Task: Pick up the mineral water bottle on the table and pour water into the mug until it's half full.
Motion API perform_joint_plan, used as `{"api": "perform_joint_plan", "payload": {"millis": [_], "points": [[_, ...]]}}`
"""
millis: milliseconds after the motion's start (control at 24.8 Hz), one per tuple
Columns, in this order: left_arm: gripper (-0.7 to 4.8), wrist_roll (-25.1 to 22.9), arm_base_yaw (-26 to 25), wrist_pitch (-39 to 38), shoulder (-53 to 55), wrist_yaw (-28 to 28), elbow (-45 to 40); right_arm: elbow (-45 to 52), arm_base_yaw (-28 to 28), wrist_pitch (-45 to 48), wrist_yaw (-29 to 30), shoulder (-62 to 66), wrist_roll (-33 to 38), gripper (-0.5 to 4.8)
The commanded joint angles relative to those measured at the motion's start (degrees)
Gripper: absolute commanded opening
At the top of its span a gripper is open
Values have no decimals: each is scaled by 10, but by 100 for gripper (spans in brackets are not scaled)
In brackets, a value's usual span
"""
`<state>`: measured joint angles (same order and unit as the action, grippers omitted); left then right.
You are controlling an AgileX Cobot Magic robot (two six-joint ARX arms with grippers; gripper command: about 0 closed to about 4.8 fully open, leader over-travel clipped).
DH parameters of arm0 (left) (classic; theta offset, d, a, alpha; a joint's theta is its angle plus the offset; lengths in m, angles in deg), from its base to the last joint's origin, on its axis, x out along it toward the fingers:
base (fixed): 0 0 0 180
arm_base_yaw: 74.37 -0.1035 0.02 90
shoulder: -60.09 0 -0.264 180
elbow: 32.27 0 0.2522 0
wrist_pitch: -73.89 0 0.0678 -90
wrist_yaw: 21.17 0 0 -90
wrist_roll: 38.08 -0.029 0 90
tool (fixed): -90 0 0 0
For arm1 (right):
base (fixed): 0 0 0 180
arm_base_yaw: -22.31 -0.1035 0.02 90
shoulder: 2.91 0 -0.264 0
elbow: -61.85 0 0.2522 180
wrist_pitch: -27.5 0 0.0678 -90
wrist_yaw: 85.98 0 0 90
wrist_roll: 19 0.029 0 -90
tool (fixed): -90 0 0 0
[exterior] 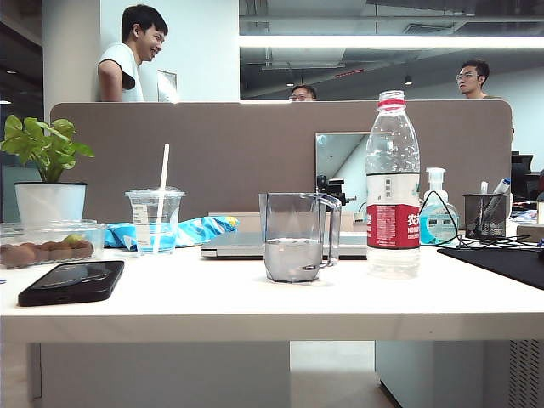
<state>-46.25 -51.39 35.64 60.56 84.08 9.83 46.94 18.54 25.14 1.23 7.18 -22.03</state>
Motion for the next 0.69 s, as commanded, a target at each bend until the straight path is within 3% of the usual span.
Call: {"api": "perform_joint_plan", "payload": {"millis": [40,242,686], "points": [[-4,-2,0,3,0,2,1,11,7,-38,17,-35,0,-5],[-4,-2,0,1,0,2,1,11,10,-125,15,-97,0,-5],[-4,-2,-1,-3,0,2,1,11,10,-131,14,-101,0,-5]]}}
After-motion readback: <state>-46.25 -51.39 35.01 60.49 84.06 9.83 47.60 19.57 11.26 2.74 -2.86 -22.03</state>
